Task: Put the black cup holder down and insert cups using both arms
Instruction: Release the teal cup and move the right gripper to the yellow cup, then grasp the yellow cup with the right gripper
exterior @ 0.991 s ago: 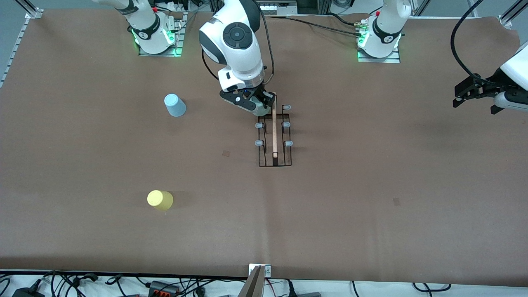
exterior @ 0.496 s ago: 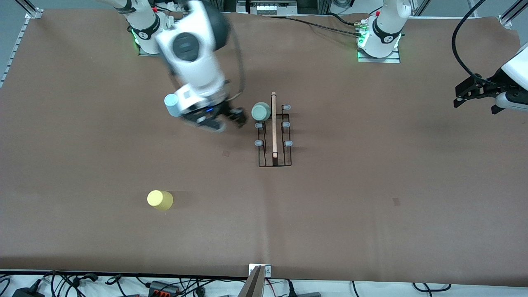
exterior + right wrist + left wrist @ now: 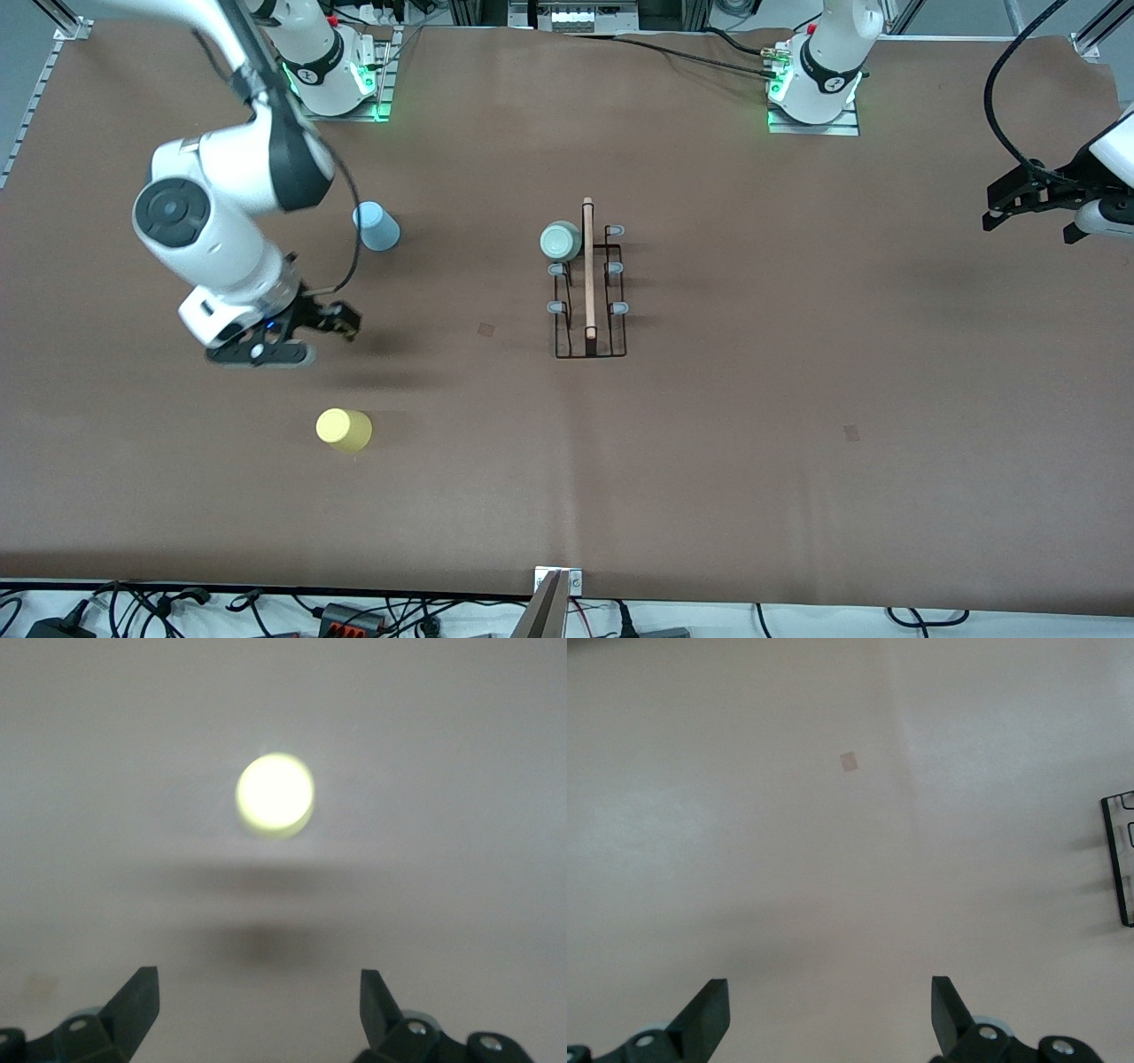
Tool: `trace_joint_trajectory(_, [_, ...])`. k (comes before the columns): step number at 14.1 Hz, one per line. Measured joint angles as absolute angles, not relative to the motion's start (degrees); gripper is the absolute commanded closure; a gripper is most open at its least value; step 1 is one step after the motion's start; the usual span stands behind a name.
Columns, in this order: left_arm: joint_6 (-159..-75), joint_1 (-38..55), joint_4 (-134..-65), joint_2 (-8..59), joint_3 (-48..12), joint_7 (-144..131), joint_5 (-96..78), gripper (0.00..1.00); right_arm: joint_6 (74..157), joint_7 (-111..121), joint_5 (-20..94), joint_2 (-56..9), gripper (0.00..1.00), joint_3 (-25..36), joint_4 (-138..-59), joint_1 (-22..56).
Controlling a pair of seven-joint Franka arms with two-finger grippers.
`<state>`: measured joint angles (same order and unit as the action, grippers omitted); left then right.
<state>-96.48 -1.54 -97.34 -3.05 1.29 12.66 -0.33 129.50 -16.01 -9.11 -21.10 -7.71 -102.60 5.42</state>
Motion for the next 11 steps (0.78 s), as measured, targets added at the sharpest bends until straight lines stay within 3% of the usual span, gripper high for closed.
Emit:
trace_joint_trajectory(7, [-96.1, -1.5, -97.0, -2.8, 1.3, 12.7, -0.3, 0.0, 154.3, -14.0, -10.4, -35.1, 0.0, -8.0, -100.7, 2.6])
trace_joint_trajectory(11, [-95.4, -1.6, -97.0, -2.7, 1.4, 12.7, -0.3, 0.0, 157.7, -14.0, -10.4, -37.3, 0.0, -8.0, -100.3, 2.6])
